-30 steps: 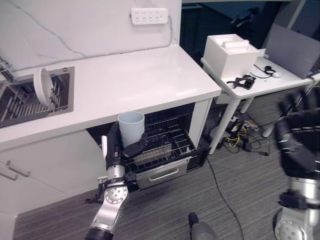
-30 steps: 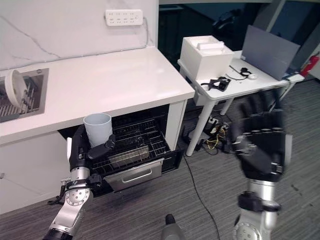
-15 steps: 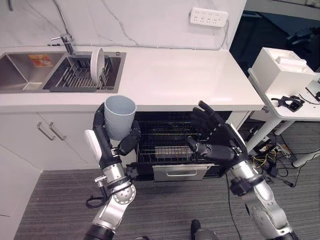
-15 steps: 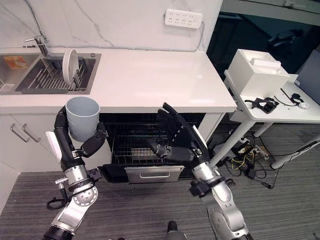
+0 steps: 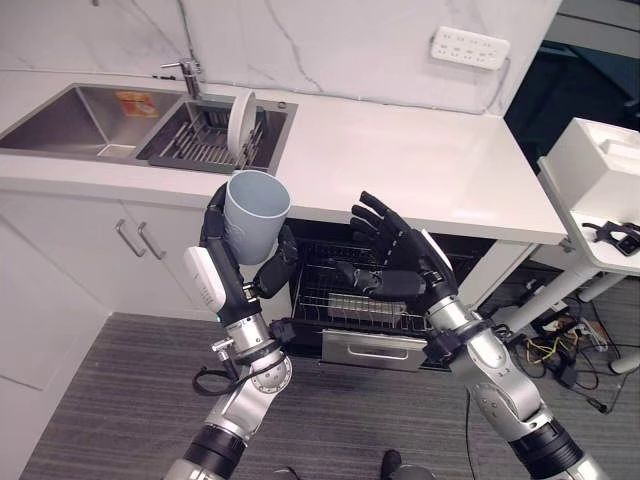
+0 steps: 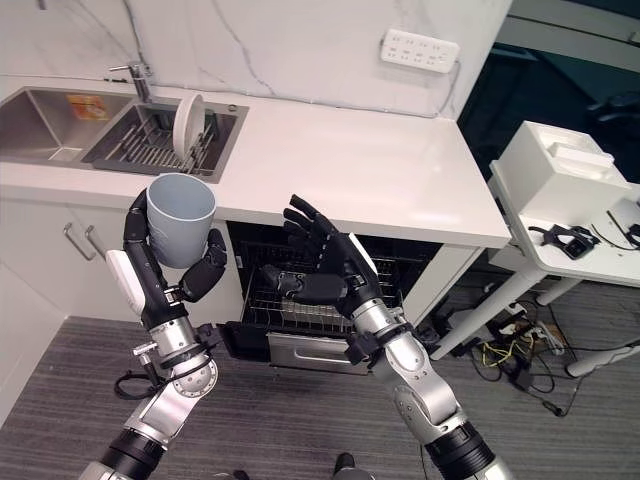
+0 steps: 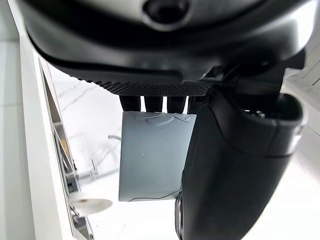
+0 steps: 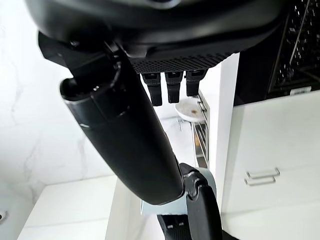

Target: Place the dishes in the dishwasher.

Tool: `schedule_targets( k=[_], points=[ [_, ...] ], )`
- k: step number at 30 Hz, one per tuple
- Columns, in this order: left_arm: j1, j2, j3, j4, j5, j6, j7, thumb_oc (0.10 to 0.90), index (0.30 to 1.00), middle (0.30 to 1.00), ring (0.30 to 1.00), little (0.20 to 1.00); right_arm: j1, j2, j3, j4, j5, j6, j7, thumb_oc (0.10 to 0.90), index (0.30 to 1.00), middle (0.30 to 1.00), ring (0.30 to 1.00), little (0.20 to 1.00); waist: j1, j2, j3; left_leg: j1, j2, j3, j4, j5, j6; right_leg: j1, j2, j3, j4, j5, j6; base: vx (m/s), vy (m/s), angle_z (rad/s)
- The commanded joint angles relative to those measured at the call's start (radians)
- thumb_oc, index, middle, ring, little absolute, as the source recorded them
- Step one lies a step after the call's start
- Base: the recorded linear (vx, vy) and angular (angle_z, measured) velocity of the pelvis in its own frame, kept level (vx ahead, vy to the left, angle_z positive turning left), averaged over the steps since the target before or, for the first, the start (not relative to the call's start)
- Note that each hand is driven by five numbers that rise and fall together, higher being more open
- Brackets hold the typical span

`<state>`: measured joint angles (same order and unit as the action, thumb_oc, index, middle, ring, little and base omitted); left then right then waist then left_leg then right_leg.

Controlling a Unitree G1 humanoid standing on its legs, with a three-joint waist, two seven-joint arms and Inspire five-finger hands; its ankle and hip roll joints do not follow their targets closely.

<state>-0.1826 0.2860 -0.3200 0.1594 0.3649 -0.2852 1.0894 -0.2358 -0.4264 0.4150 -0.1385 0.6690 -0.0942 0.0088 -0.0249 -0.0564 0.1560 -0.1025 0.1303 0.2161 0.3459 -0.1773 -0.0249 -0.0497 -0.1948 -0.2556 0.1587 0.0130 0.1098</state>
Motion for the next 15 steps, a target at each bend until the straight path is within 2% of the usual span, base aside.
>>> schedule_targets(
  k=[1,15],
  points=[
    [-0.134,0.000,-0.048,-0.055,0.056,-0.097,-0.001,0.400,0.300,0.300,0.300,0.300,-0.135,0.041,-0.039,-0.031,0.008,-0.069,-0.018,0.800,0.900,0.900,0.900,0.900,0.012,0.013,-0.048,0.028,-0.012,-0.063,-0.046,-0.059,-0.025,0.031,0.005,0.009,0.141,-0.215,0.014,0.01,-0.014,0.17],
    [-0.159,0.002,-0.131,-0.080,0.038,-0.088,-0.070,0.400,0.300,0.300,0.300,0.300,-0.240,0.074,0.006,0.005,0.047,-0.045,-0.062,0.800,0.900,0.900,0.900,0.900,0.039,0.012,-0.045,0.023,-0.021,-0.085,-0.046,-0.059,-0.019,0.039,0.007,0.005,0.141,-0.218,0.012,0.00,-0.011,0.06]
  ],
)
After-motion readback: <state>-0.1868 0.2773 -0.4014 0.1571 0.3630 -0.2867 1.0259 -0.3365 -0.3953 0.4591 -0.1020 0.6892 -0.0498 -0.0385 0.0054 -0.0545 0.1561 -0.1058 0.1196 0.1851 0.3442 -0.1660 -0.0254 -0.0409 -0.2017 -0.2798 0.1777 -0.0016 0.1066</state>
